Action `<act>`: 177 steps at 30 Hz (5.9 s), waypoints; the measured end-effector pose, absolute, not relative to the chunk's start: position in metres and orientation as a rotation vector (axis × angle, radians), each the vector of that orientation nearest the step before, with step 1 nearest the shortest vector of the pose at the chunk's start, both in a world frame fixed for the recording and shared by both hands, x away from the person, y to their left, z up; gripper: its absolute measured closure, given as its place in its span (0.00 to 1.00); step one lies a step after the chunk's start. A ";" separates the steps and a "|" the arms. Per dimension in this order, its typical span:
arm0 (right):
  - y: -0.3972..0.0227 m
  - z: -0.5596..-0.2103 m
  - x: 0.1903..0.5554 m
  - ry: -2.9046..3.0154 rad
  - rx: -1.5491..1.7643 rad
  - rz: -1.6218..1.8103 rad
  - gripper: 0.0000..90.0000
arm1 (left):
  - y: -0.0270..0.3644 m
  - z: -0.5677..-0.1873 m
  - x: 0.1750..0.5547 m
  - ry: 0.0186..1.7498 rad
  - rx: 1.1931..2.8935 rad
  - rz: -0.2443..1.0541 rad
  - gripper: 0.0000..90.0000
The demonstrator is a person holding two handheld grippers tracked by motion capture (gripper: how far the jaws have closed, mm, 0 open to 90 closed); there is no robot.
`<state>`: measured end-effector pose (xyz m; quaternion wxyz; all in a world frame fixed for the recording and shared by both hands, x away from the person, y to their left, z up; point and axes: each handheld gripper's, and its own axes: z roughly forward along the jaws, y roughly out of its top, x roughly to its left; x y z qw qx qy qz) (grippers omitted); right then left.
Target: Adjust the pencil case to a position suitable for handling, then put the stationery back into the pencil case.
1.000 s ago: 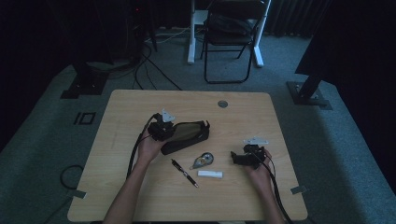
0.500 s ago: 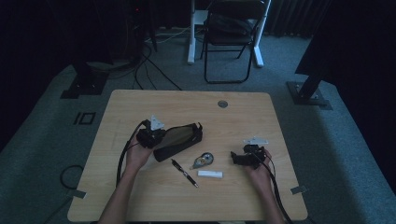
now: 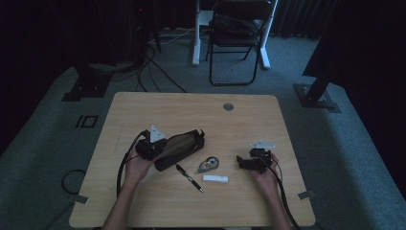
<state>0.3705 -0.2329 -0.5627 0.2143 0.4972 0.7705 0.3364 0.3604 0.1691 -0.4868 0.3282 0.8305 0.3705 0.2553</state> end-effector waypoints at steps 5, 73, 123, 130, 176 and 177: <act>-0.233 -0.563 0.370 2.138 1.380 0.933 0.12 | 0.168 -0.486 0.353 0.961 2.171 0.674 0.97; -0.242 -0.562 0.367 2.184 1.317 0.968 0.18 | 0.115 -0.479 0.292 0.641 2.118 0.399 0.51; -0.242 -0.562 0.366 2.184 1.317 0.968 0.18 | 0.115 -0.548 0.285 0.576 2.349 0.235 0.77; -0.242 -0.562 0.366 2.184 1.317 0.968 0.18 | 0.110 -0.547 0.283 0.548 2.369 0.230 0.76; -0.242 -0.562 0.367 2.184 1.317 0.968 0.18 | 0.125 -0.545 0.285 0.583 2.339 0.158 0.88; -0.242 -0.562 0.367 2.184 1.317 0.968 0.18 | 0.126 -0.544 0.285 0.582 2.338 0.162 0.88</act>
